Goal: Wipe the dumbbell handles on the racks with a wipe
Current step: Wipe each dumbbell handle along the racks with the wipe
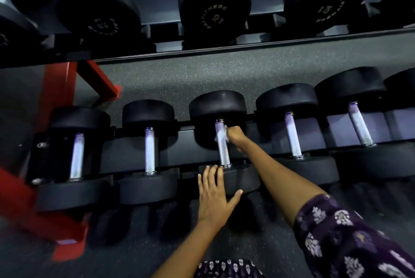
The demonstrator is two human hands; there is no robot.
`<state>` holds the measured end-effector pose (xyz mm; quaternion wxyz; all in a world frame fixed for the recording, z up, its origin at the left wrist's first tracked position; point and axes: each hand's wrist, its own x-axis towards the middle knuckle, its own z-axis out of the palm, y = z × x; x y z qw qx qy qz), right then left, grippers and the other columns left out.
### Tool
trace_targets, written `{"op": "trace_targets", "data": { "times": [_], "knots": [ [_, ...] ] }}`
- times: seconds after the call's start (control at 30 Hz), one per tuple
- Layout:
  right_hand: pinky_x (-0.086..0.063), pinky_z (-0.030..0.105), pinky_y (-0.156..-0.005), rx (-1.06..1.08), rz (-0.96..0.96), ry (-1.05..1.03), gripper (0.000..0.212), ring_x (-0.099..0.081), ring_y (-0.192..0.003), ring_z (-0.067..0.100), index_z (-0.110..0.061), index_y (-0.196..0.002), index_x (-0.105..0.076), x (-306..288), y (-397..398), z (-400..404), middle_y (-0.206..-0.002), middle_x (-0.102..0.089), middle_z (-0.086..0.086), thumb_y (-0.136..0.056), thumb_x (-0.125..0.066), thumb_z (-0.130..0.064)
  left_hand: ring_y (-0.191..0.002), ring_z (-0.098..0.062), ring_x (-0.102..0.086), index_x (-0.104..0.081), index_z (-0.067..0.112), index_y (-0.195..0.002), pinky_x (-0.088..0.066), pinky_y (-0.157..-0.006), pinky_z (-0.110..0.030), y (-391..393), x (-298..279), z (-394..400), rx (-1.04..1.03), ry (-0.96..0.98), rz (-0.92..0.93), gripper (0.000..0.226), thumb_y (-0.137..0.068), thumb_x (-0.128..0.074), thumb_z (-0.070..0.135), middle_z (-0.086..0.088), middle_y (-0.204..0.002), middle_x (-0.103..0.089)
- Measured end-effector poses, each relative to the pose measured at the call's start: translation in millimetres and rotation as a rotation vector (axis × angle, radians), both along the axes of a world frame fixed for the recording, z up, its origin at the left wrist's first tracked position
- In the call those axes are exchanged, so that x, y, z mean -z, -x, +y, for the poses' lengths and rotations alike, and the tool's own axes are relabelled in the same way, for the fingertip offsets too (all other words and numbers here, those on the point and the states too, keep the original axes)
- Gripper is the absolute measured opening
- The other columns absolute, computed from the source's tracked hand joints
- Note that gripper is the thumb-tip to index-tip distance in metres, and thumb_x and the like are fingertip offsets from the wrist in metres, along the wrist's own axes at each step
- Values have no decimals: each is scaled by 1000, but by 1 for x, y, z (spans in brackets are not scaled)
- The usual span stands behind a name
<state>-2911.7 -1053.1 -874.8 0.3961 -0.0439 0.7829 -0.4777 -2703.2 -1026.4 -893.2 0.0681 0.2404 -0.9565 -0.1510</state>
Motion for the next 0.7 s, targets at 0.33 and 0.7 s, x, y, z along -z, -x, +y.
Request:
{"op": "trace_targets", "data": {
  "times": [0.33, 0.7],
  "knots": [
    [-25, 19, -42, 161, -483, 303, 9, -36, -39, 17, -17, -58, -28, -31, 0, 4, -36, -42, -2, -52, -32, -23, -131, -30, -34, -40, 5, -134, -21, -109, -47, 0, -2, -4, 21, 6, -48, 77, -96, -14, 67, -15, -132, -53],
    [-41, 25, -60, 279, -666, 475, 51, -51, -54, 24, -1, -78, -55, 0, -1, 16, -59, -58, 8, -35, -56, -27, -129, -30, -35, -42, 7, -132, -22, -107, -47, 0, -9, -5, 25, -5, -81, 76, -95, -11, 66, -16, -129, -56]
  ]
}}
